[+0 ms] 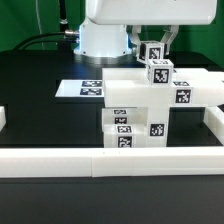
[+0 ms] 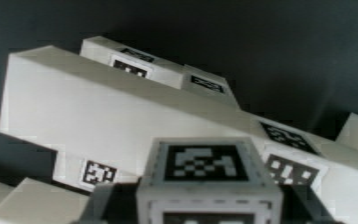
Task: Assemble chair
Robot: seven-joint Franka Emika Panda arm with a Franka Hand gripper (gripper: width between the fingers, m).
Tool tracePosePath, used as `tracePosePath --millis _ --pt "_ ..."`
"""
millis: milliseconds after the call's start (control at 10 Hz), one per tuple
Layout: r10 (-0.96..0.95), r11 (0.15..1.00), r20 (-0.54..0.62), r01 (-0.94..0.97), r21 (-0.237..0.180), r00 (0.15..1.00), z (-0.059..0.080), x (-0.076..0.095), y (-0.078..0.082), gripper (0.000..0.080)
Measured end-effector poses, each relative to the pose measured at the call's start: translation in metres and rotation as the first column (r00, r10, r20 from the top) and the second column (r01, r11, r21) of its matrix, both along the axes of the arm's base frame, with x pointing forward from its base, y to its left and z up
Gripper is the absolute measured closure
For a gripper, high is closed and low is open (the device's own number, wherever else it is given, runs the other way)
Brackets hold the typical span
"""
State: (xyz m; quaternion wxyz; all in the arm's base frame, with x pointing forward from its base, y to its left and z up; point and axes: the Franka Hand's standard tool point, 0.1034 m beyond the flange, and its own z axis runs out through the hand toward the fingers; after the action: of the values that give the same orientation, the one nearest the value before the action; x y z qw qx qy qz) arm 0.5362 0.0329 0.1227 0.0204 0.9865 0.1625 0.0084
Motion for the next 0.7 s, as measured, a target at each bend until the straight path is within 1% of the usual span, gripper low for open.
tracePosePath --millis 200,400,700 --pt "-0.006 1.0 -0.007 0.006 0.0 1.0 -0.0009 -0.0007 -0.0012 0.0517" --pt "-0.002 1.0 0.004 0.002 -0.012 1.0 -0.0078 0.002 -0.0027 0.0517" --pt "-0.001 1.0 0.015 0.001 -0.013 1.0 -0.0076 0.0041 -0.0025 0.0517"
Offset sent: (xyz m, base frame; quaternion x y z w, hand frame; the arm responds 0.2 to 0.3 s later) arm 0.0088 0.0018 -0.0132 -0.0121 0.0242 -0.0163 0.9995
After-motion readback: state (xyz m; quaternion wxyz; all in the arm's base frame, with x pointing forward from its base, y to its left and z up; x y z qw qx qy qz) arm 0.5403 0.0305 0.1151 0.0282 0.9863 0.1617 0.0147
